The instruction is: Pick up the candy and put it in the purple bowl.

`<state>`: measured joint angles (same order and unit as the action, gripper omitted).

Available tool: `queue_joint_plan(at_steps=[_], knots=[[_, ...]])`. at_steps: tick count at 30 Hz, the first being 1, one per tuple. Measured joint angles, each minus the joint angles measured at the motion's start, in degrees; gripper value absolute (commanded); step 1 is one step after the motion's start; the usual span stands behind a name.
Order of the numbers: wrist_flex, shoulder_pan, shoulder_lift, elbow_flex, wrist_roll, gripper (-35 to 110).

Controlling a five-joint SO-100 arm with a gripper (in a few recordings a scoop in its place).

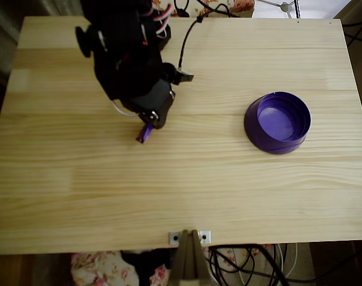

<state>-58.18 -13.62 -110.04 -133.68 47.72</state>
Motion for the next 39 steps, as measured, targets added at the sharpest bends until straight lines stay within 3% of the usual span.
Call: queue_joint_plan(at_steps=[8,17,28,39], knots=[[-12.2,-3.7,-1.7,10.9,-0.2,0],[-22.2,-15.9,-1.3,28.2,-6.2,0],[-23.7,-33.5,3.6,40.7,-14.9,0],[-22.8,-41.4,17.4,56.7,-17.8,0]])
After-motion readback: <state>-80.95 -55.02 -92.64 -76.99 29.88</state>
